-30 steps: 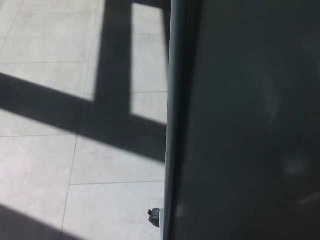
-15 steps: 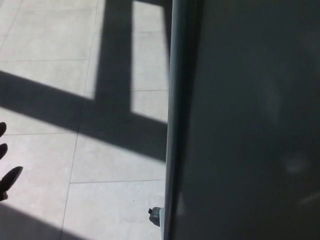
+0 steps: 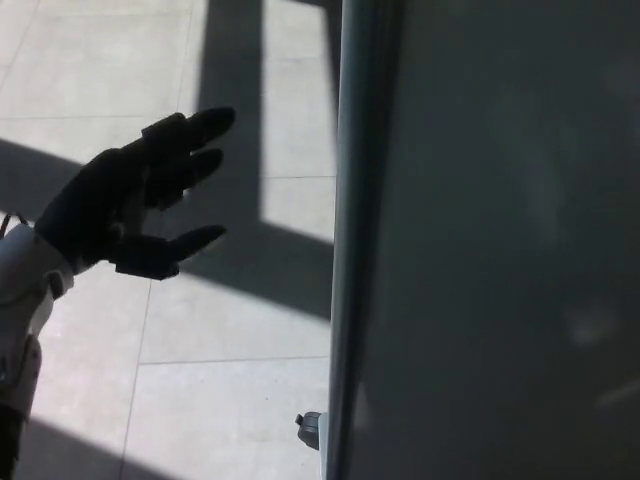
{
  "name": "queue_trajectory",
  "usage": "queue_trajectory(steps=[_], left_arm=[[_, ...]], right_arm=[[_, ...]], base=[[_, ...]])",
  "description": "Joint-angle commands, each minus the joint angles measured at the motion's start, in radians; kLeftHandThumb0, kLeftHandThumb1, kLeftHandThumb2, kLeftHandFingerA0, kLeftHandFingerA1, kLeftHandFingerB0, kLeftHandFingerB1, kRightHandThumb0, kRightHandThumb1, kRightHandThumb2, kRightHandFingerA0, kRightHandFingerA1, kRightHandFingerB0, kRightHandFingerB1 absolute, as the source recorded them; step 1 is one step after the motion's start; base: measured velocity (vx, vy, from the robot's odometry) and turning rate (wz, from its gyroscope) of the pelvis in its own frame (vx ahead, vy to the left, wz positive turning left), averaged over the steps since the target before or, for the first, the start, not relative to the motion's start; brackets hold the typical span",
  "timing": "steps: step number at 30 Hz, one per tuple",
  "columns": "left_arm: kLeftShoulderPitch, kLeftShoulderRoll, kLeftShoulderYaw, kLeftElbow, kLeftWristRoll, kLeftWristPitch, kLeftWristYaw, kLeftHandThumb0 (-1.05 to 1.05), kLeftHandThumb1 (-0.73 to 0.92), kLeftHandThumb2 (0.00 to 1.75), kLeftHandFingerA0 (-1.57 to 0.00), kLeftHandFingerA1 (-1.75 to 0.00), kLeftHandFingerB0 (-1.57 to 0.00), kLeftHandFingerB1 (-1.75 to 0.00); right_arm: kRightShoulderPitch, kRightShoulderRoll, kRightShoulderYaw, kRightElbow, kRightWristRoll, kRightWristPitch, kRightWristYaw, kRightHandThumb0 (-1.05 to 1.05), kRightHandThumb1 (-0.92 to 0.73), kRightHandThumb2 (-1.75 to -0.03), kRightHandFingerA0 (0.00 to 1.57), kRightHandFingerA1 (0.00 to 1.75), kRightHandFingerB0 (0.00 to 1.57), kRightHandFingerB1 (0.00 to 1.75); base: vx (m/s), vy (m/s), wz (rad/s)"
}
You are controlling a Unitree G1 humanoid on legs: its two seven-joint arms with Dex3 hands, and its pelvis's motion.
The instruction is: A white board is being place on the right hand side and parallel to the robot and the robot uses its left hand to grab on the leftside of the whiteboard and drag the whiteboard from the right hand side to the left hand side
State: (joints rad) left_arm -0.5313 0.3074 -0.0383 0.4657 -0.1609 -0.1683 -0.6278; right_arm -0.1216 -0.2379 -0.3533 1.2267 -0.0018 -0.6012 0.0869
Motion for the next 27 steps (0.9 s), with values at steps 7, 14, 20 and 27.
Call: queue_trajectory(steps=[7,14,20,27], left_arm=[[-0.096,-0.129,-0.122,0.066,0.076,0.111,0.038,-0.76,0.45,0.88,0.0,-0.13,0.0,-0.12],[-0.13,-0.185,-0.133,0.106,0.087,0.145,0.07,-0.76,0.45,0.88,0.0,-0.15,0.0,-0.11],[-0.183,-0.233,-0.111,0.158,0.07,0.181,0.083,-0.82,0.57,0.58,0.0,-0.2,0.0,-0.15],[-0.231,-0.291,-0.085,0.228,0.075,0.184,0.118,-0.77,0.46,0.88,0.0,-0.16,0.0,-0.11]], right_arm=[[0.018,0.058,-0.104,-0.023,0.18,-0.009,0.261,-0.61,-0.76,-0.92,0.35,0.52,0.21,0.44],[0.022,0.055,-0.099,-0.016,0.176,-0.024,0.268,-0.64,-0.84,-0.66,0.46,0.46,0.26,0.35],[0.02,0.054,-0.077,-0.016,0.163,-0.039,0.246,-0.64,-0.86,-0.67,0.47,0.47,0.27,0.37],[0.028,0.046,-0.051,-0.015,0.145,-0.064,0.228,-0.65,-0.9,-0.67,0.49,0.47,0.3,0.37]], base=[[0.0,0.0,0.0],[0.0,0.0,0.0],[0.0,0.0,0.0],[0.0,0.0,0.0]])
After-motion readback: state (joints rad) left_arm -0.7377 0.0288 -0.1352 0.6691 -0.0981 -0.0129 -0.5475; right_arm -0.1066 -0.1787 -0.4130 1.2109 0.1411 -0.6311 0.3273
